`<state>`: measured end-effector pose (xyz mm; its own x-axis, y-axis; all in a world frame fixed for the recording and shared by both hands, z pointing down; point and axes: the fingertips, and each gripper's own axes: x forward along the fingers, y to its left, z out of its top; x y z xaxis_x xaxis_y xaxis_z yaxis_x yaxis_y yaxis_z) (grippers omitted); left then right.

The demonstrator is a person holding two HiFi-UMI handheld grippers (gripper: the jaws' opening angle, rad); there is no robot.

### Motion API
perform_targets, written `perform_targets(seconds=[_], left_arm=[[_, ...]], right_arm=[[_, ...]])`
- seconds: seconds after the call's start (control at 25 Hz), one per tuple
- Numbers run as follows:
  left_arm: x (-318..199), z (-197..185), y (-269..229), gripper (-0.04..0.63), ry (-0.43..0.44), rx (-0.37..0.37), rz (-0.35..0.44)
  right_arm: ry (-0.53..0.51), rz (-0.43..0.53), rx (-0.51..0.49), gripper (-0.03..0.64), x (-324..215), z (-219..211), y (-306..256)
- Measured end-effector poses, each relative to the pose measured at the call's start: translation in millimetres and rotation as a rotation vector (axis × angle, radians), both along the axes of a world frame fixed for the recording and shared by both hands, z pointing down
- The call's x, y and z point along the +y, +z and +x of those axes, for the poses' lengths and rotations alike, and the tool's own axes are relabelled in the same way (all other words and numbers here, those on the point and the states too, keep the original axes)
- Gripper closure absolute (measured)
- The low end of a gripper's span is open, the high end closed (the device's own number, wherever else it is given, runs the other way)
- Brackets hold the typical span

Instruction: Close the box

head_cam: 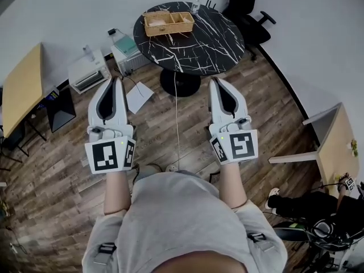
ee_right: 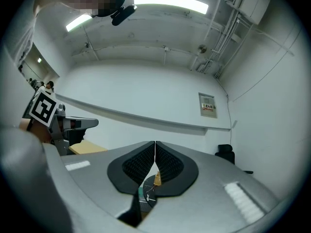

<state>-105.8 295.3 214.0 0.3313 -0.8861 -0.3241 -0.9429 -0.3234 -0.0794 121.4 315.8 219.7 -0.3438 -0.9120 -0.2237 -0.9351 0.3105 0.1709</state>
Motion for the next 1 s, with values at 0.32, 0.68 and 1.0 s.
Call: perform_targets(seconds=[0.32, 0.68, 1.0], left_arm=[[-20, 21, 10, 0.535, -0.014, -0.029, -0.036], [-76, 33, 14, 0.535, 0.003, -0.038, -0.041], [-152, 17, 18, 0.535, 0.007, -0.025, -0.055]], right_arm=[[-0.035, -0.018, -0.016, 0.612, -25, 11, 11], [-0.02, -0.052, -0.012, 0.612, -79, 18, 23], [0.002, -0.056, -0.009, 0.612, -152, 6, 23]])
